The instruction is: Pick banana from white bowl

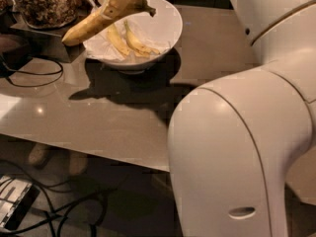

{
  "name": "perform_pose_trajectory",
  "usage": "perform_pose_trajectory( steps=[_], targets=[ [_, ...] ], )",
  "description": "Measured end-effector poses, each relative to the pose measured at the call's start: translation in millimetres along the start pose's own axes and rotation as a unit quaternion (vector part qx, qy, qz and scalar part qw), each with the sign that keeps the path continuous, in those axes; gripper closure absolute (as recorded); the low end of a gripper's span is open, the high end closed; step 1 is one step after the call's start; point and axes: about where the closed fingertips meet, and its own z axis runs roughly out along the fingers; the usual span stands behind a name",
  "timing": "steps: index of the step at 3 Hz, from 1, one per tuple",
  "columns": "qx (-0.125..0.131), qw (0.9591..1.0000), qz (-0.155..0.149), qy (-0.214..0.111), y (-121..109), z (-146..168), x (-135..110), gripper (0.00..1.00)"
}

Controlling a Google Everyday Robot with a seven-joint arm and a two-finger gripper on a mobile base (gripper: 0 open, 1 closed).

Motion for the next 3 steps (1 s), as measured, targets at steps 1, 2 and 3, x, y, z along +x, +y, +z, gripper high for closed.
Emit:
perform_pose_trajectory(
  steps=[1, 2, 3],
  targets=[
    [-0.024, 0.9995, 0.001, -0.022, 16, 8, -13, 1.00],
    [-0.042, 0.9978, 0.000, -0.051, 44, 9, -37, 1.00],
    [-0.059, 0.9968, -0.009, -0.054, 73, 9, -60, 1.00]
  ],
)
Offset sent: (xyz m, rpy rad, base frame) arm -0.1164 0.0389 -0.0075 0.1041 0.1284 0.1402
